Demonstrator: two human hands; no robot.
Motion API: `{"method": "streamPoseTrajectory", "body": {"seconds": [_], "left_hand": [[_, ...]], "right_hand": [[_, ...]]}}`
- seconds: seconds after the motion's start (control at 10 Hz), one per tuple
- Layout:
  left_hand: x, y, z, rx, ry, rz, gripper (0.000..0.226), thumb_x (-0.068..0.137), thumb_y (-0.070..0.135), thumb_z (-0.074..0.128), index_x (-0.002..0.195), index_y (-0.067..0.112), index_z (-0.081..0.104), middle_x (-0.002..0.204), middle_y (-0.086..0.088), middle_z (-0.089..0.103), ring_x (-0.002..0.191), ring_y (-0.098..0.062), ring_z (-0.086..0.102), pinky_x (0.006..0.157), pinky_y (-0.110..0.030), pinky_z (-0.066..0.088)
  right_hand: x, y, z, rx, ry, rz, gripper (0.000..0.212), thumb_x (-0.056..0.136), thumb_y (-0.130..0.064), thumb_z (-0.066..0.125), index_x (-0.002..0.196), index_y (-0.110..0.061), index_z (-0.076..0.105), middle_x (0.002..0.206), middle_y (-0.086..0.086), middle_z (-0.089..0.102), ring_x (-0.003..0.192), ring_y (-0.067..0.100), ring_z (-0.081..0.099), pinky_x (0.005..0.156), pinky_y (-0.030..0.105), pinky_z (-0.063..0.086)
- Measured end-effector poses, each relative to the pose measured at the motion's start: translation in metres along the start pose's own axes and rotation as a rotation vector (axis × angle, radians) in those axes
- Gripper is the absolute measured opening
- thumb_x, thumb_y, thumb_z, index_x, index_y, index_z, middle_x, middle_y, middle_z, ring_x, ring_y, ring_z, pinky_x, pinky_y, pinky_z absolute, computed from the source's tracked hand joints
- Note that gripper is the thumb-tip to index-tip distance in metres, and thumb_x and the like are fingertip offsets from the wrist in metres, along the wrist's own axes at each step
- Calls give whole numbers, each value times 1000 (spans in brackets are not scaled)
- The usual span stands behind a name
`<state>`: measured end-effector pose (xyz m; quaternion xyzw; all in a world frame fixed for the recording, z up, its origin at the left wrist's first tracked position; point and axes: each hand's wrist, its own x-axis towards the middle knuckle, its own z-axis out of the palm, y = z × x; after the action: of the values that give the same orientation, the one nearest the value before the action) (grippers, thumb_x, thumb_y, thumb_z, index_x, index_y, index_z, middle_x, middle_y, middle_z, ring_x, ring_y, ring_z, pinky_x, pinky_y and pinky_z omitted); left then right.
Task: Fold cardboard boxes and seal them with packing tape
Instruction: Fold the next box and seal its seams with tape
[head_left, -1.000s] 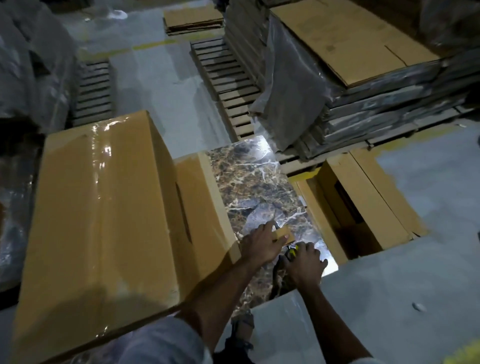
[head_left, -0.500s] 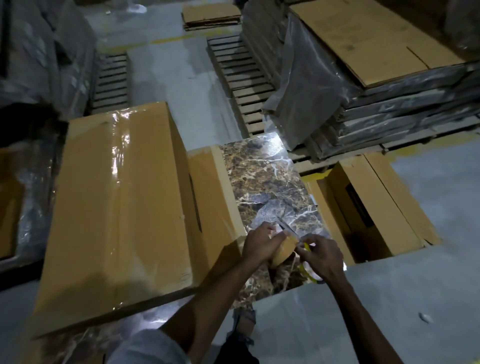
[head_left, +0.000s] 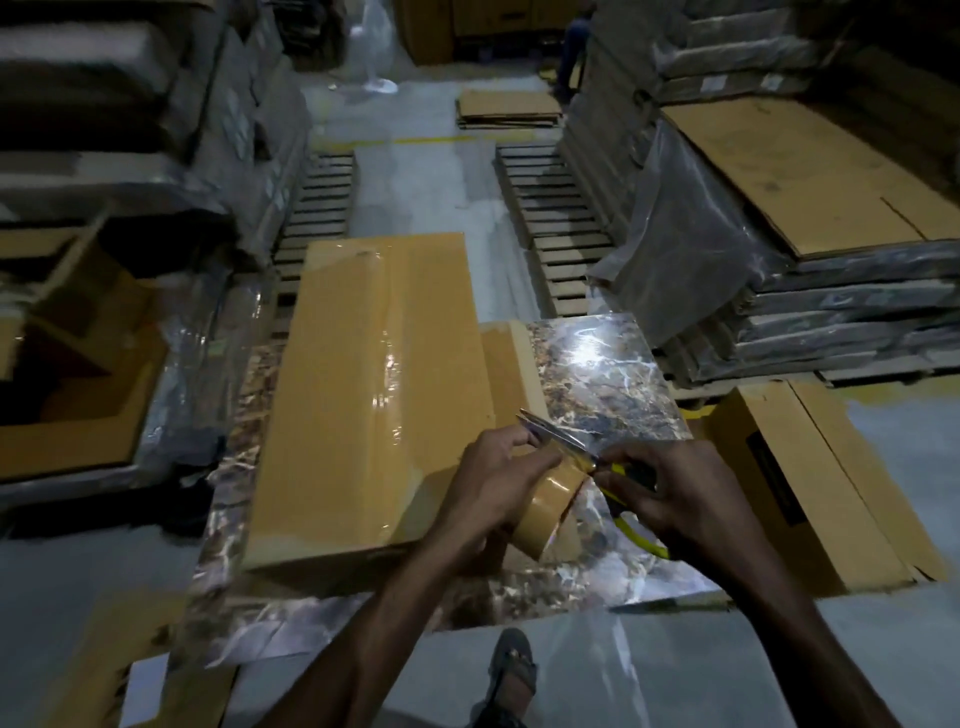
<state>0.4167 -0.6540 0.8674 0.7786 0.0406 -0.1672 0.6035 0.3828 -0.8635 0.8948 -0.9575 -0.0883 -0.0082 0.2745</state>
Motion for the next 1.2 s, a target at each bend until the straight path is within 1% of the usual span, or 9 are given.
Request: {"method": "streamPoseTrajectory", "body": {"seconds": [0.3, 0.4, 0.5, 0.6, 0.7, 0.8, 1.0, 1.1, 1.2], "left_hand": [[-70, -20, -89, -68, 191, 5, 8, 86, 35, 75, 80, 29, 75, 77, -1, 75, 66, -21, 63, 66, -29, 44], [-94, -31, -113, -40, 216, 33, 9, 89, 28, 75, 82, 23, 77, 80, -2, 76, 68, -20, 67, 62, -26, 44], [-117, -51, -137, -70, 208, 52, 11, 89, 33, 75, 83, 23, 76, 75, -9, 74, 59, -24, 62, 59, -28, 39], [-131, -67, -155, -125, 187, 55, 19, 81, 49, 69, 85, 31, 75, 77, -14, 73, 71, -40, 66, 64, -33, 41], [-135, -71, -164, -155, 160, 53, 24, 79, 53, 68, 87, 31, 76, 79, -21, 70, 63, -33, 62, 66, -35, 42], [-137, -71, -168, -186, 128, 55, 24, 80, 51, 70, 87, 29, 76, 79, -24, 70, 63, -25, 58, 65, -35, 41], [-128, -70, -166, -154, 140, 62, 30, 80, 55, 69, 90, 28, 75, 77, -26, 68, 61, -23, 54, 65, -35, 36], [-119, -67, -159, -128, 152, 64, 29, 82, 56, 69, 91, 28, 75, 78, -27, 68, 62, -21, 52, 66, -35, 34], [-110, -62, -151, -110, 156, 69, 25, 83, 53, 69, 88, 29, 75, 78, -24, 70, 64, -20, 54, 67, -35, 35]], "right_hand": [[-15, -124, 43, -226, 134, -52, 16, 90, -35, 76, 106, -34, 78, 82, -11, 76, 70, 12, 69, 59, 36, 56], [-17, -139, 59, -292, 252, -20, 10, 96, -30, 69, 103, -30, 77, 72, -10, 70, 55, 9, 58, 49, 26, 45], [-7, -117, 65, -267, 373, 205, 8, 96, -24, 70, 94, -22, 77, 62, -9, 55, 51, 0, 42, 50, 19, 25], [-5, -67, 99, -49, 328, 437, 15, 93, -25, 74, 80, -17, 76, 63, -5, 58, 59, 15, 54, 54, 27, 35], [-19, -6, 156, 145, 232, 699, 30, 93, -25, 76, 65, -16, 70, 65, 9, 70, 69, 31, 69, 66, 40, 50], [-38, 41, 198, 254, 172, 903, 29, 92, -18, 75, 65, -7, 72, 60, 10, 66, 62, 29, 62, 62, 35, 43], [-39, 88, 224, 319, 68, 1064, 17, 87, -6, 76, 72, -4, 69, 77, 18, 68, 74, 32, 64, 76, 42, 54], [-27, 118, 235, 232, 58, 1048, 21, 87, -20, 80, 70, -10, 71, 80, 20, 73, 80, 37, 71, 77, 47, 59], [-15, 140, 241, 194, 66, 1019, 16, 83, -17, 84, 92, -5, 77, 96, 24, 75, 94, 40, 72, 86, 51, 59]]}}
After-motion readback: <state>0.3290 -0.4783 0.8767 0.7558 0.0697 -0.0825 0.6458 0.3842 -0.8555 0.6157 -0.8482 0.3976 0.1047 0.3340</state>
